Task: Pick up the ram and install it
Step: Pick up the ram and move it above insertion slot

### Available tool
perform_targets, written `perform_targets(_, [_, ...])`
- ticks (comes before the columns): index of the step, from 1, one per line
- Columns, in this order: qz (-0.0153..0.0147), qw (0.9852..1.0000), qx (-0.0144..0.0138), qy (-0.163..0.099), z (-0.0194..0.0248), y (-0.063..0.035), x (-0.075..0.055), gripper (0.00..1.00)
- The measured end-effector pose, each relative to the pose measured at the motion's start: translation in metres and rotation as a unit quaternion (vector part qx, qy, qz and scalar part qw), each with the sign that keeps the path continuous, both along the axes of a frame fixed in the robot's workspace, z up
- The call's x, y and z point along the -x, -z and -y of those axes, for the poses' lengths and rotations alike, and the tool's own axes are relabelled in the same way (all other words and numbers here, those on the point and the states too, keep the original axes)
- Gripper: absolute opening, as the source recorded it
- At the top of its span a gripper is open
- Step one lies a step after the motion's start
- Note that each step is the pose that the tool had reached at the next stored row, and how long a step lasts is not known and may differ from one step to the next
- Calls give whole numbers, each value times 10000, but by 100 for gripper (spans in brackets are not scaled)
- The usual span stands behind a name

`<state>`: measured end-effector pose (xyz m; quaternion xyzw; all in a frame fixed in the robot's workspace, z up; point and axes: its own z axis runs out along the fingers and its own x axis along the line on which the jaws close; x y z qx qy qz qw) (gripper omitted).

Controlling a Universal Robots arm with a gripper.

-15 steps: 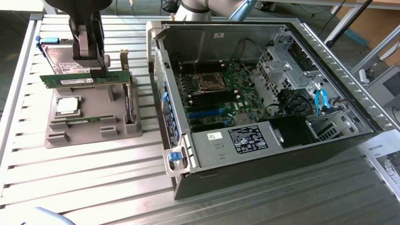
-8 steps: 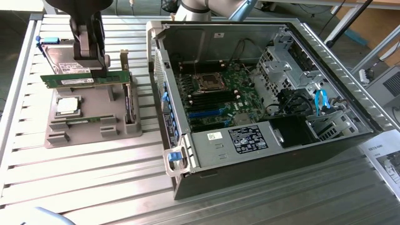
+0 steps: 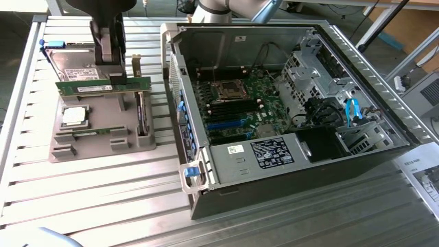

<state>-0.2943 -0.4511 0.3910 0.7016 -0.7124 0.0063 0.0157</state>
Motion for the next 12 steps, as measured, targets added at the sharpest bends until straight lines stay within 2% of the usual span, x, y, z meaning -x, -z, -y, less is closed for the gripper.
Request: perform_targets(12, [0, 10000, 1, 0, 0, -1, -268, 12])
